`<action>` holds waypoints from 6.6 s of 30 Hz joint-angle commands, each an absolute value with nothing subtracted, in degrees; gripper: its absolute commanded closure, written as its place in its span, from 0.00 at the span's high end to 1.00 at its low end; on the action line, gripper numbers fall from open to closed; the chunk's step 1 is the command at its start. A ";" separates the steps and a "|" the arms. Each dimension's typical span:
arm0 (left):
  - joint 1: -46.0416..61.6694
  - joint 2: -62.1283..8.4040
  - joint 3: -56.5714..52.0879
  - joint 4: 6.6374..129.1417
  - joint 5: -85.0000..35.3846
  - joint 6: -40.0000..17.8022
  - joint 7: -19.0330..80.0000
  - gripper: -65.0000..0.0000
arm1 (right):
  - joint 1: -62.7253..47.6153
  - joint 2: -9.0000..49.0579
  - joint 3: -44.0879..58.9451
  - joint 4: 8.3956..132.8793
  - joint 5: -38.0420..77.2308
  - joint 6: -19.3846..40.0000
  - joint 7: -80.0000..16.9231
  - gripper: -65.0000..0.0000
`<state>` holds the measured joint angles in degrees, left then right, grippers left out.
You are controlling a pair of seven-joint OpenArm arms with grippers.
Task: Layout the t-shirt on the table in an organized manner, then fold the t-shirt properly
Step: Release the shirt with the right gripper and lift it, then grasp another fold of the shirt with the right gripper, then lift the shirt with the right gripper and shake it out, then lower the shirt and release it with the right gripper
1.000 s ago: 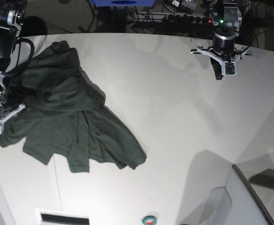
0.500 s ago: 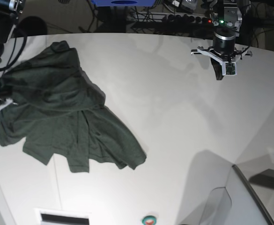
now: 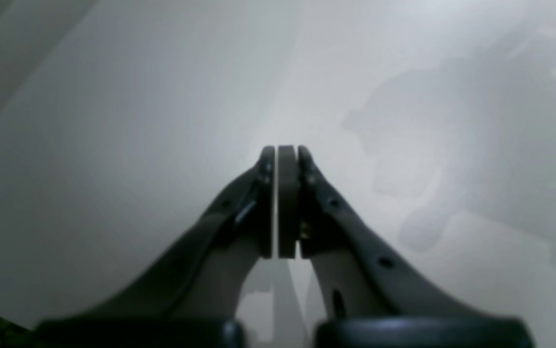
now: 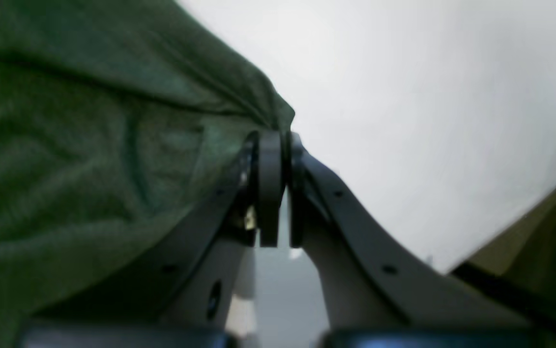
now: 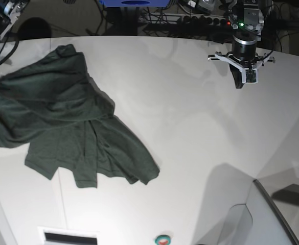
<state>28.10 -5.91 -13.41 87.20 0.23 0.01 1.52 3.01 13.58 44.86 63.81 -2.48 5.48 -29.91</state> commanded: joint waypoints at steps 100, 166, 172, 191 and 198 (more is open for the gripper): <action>30.73 -8.66 -7.34 88.66 -0.04 0.22 0.22 0.56 | 1.01 11.03 -19.12 88.75 -4.62 8.04 -41.27 0.73; 29.32 -8.66 -6.81 88.57 0.04 0.22 0.22 0.56 | -3.56 6.02 5.49 77.32 -4.44 8.22 -41.89 0.56; 29.32 -8.66 -7.08 88.57 0.40 0.22 0.22 0.56 | -10.86 6.46 5.41 79.25 -4.53 8.22 -41.71 0.56; 28.62 -8.40 -6.73 88.92 0.31 0.22 0.22 0.56 | -20.09 12.70 8.31 105.63 -4.53 8.22 -47.60 0.56; 28.53 -8.66 -4.44 89.01 0.57 0.22 0.22 0.56 | -2.86 10.77 -0.92 96.48 -4.44 8.22 -47.25 0.56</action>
<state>28.32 -8.29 -4.27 88.12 0.49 0.05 1.54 -3.33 10.02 -1.63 95.22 -3.68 8.60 -48.10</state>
